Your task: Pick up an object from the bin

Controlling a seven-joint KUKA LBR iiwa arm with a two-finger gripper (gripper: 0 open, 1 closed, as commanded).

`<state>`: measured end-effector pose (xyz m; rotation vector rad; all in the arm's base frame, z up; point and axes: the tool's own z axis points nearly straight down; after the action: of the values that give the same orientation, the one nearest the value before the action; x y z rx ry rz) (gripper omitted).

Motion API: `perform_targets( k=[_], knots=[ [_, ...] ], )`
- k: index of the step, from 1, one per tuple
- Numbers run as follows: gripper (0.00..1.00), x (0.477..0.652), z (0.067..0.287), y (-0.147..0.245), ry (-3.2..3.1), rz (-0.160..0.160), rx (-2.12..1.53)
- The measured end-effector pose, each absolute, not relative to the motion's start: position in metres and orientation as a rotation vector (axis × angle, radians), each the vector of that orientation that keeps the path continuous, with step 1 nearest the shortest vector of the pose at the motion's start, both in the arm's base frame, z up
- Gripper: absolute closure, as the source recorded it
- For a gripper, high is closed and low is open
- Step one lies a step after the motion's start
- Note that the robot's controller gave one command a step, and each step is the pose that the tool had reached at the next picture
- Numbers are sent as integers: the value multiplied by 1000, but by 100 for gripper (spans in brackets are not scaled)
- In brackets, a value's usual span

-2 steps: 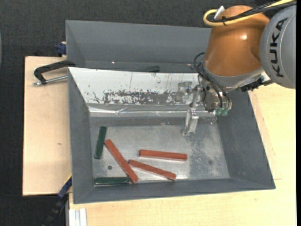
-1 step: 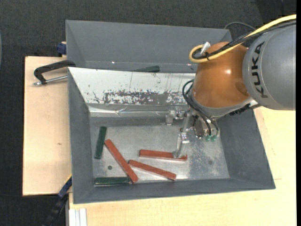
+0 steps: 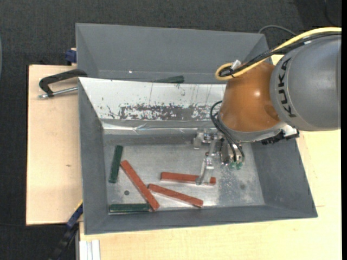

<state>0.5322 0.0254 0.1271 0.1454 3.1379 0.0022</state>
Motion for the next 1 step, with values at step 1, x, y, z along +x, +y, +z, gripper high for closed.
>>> perform_targets(
  k=[1],
  knots=[
    [0,524,96,35,3137,1,-142]
  ],
)
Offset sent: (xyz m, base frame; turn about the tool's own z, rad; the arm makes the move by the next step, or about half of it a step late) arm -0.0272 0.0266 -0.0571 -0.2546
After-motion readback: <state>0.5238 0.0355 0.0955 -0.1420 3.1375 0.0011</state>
